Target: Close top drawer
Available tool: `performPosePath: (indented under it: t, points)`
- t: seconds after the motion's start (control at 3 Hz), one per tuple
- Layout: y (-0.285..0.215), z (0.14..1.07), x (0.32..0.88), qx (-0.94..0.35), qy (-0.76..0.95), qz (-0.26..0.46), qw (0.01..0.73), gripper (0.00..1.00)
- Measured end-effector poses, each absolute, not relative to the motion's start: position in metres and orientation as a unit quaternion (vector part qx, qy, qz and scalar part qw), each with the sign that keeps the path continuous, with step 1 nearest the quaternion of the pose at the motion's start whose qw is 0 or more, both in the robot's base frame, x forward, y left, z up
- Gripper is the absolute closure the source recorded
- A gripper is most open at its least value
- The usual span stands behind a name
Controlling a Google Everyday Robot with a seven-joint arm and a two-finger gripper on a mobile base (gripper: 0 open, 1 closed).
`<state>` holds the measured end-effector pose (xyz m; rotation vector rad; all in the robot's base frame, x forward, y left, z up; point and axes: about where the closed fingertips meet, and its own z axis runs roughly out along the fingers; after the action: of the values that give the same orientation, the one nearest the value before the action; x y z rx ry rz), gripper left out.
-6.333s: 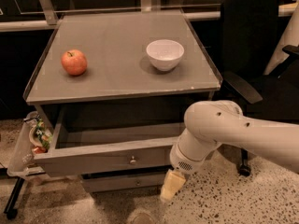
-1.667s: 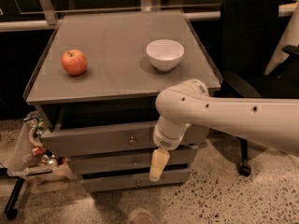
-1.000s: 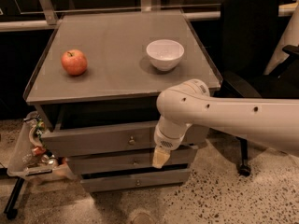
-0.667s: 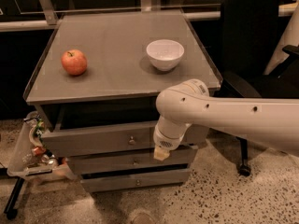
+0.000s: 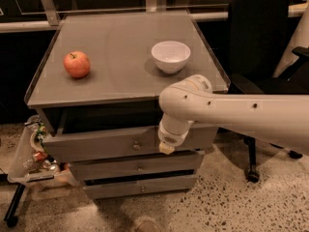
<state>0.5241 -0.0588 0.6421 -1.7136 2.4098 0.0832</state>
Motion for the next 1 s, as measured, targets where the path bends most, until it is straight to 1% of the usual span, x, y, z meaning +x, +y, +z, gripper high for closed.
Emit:
performPosePath:
  t: [0.33, 0.67, 1.0]
  points:
    - [-0.0610, 0.6458, 0.5534, -0.572, 0.814, 0.007, 0.096, 1.00]
    - [-0.0618, 0.6457, 0.5617, -0.571, 0.816, -0.002, 0.093, 1.00]
    - [-0.0618, 0.6457, 0.5617, -0.571, 0.816, -0.002, 0.093, 0.81]
